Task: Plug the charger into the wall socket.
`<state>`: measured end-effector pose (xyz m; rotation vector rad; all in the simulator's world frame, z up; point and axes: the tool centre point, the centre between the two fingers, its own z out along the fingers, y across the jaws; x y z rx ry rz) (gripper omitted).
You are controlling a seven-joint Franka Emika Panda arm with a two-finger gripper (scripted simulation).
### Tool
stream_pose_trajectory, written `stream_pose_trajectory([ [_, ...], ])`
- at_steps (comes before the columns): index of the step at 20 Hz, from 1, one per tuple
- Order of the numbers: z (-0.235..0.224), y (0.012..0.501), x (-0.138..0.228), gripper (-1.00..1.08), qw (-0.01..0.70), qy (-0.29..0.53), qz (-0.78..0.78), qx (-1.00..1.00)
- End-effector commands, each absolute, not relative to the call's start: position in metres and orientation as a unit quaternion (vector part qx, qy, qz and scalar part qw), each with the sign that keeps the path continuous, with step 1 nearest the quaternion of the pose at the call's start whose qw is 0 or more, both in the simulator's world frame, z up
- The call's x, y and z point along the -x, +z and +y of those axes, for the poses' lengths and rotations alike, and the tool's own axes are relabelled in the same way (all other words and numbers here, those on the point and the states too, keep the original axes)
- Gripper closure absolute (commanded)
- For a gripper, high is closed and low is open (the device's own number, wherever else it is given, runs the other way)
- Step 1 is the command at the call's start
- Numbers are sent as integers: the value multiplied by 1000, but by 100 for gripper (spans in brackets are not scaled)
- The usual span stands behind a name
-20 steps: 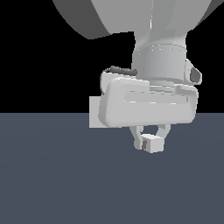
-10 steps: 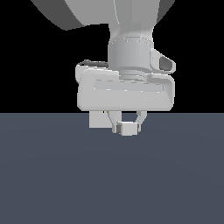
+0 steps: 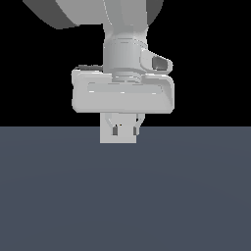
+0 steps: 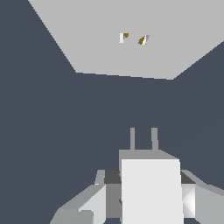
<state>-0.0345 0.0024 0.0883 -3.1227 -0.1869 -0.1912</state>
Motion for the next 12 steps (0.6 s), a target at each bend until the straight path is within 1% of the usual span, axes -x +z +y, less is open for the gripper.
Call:
stream_pose_trajectory([
  [1,8,93,29,108,3,-61,-46,997],
  [12,18,101,17,108,1,-60,-20,998],
])
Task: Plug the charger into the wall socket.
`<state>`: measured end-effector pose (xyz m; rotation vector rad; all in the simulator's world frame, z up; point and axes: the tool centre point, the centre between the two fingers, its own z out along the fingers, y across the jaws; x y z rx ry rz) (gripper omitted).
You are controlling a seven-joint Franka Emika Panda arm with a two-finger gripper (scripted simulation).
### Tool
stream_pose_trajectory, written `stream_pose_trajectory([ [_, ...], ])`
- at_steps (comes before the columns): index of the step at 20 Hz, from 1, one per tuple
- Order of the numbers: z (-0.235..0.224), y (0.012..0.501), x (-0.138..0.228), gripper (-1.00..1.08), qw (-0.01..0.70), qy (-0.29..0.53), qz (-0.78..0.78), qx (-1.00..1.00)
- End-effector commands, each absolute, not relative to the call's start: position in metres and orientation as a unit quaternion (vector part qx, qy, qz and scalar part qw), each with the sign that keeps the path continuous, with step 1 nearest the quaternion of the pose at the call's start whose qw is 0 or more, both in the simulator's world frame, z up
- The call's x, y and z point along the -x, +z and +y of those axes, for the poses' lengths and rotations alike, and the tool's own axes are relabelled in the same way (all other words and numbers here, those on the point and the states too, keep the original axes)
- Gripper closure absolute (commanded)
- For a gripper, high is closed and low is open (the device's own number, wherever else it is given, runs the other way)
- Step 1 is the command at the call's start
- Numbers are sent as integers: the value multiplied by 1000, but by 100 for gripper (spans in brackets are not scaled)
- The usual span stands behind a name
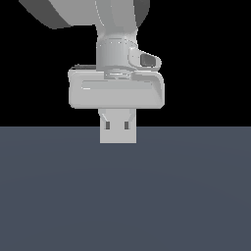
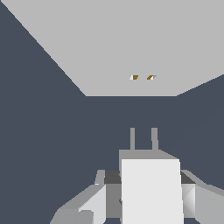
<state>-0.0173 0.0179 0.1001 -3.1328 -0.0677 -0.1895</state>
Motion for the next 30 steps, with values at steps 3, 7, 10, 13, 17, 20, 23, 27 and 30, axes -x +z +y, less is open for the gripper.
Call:
stream_pose_trajectory([
  [3,17,100,17,108,1,-60,-21,998],
  [7,17,100,17,108,1,-60,-21,998],
  [10,17,100,16,108,1,-60,-21,998],
  [13,18,100,12,108,1,-60,-21,998],
  [17,18,100,2,108,1,-60,-21,998],
  [20,18,100,-9,108,1,-60,-21,998],
  [23,19,100,-20,108,1,-60,-21,998],
  [27,19,100,-29,108,1,-60,-21,998],
  [30,19,100,-33,108,1,-60,-21,998],
])
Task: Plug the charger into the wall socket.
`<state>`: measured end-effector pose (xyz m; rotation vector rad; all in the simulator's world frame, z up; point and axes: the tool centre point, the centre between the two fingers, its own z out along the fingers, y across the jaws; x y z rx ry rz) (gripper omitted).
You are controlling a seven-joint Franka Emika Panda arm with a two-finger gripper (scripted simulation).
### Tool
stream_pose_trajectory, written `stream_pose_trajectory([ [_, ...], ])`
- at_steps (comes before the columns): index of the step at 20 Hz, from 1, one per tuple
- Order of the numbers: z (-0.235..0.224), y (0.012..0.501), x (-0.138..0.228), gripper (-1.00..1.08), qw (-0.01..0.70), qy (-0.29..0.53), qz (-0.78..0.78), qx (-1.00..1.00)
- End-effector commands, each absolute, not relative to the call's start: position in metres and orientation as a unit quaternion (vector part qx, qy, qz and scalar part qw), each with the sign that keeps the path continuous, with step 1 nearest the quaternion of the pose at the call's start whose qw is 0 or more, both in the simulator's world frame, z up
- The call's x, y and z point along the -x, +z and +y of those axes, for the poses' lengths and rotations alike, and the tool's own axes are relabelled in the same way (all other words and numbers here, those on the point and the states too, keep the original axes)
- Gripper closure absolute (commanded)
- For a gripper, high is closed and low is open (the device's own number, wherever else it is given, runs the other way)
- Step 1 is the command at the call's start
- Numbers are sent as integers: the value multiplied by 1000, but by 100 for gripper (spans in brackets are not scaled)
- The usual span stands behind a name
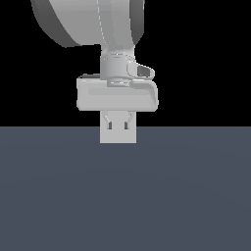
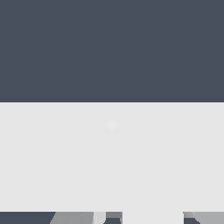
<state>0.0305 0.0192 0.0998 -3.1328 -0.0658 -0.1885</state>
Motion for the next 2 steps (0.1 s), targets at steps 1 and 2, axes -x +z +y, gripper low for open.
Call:
stream_pose_trajectory([
  [1,19,100,-33,108,1,-60,-21,998],
  [2,19,100,-33,108,1,-60,-21,998],
])
